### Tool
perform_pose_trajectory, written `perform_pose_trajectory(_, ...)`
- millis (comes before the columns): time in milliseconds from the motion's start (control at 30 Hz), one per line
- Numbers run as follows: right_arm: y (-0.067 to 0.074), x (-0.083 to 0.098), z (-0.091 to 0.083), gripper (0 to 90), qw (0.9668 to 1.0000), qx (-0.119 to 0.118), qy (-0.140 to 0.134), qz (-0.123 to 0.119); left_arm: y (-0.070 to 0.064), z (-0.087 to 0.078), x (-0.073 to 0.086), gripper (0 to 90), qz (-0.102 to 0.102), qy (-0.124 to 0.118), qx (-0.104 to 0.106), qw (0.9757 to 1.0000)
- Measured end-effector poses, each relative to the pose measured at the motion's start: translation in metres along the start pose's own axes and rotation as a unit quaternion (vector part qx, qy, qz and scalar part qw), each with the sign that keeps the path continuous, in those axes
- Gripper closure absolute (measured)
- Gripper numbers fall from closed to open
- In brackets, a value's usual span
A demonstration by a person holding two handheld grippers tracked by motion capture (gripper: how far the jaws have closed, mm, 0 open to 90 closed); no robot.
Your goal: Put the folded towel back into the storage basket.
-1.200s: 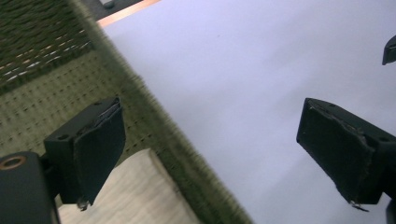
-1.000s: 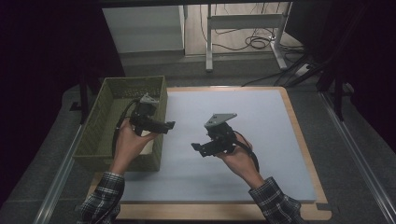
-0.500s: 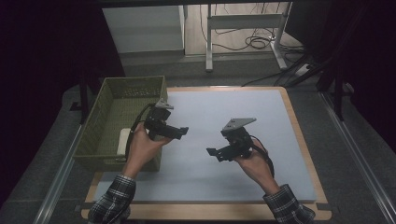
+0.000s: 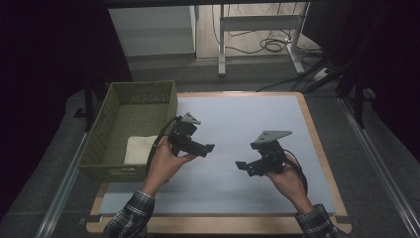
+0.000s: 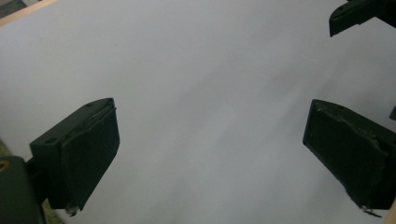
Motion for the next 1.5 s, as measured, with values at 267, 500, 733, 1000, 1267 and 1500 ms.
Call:
perform_pose_trajectory(267,-0.010,0.014,-0.019,8.2,1.0000,0.007,-0.001,0.005,-0.016,0.009,0.007,4.0,0.003,-0.004,0.018,0.9998)
perform_pose_trajectory(500,-0.016,0.033,-0.034,8.1,0.9999,0.015,0.003,0.003,-0.030,0.017,0.026,4.0,0.005,-0.006,0.031,0.9995)
perform_pose_trajectory(733,-0.018,0.052,-0.039,6.1,0.9997,0.022,0.013,0.004,-0.039,0.019,0.044,3.9,0.009,-0.004,0.033,0.9994)
perform_pose_trajectory(1000,-0.018,0.072,-0.042,4.0,0.9992,0.031,0.023,0.002,-0.047,0.022,0.076,3.0,0.008,-0.003,0.035,0.9993)
perform_pose_trajectory(1267,-0.016,0.091,-0.039,3.2,0.9986,0.035,0.039,-0.007,-0.049,0.024,0.104,2.0,0.005,-0.001,0.025,0.9997)
perform_pose_trajectory(1500,-0.016,0.107,-0.035,3.2,0.9981,0.033,0.050,-0.012,-0.047,0.026,0.129,2.1,0.013,0.014,0.006,0.9998)
Point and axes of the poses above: each handheld gripper's, and its own axes: z roughly forward along the jaws, x roughly out of its underside, y roughly to its left, the point moved 2 cm from there along z, roughly forward along the jaws, and after that the axes turned 12 degrees about -y, right-handed, at the moved point
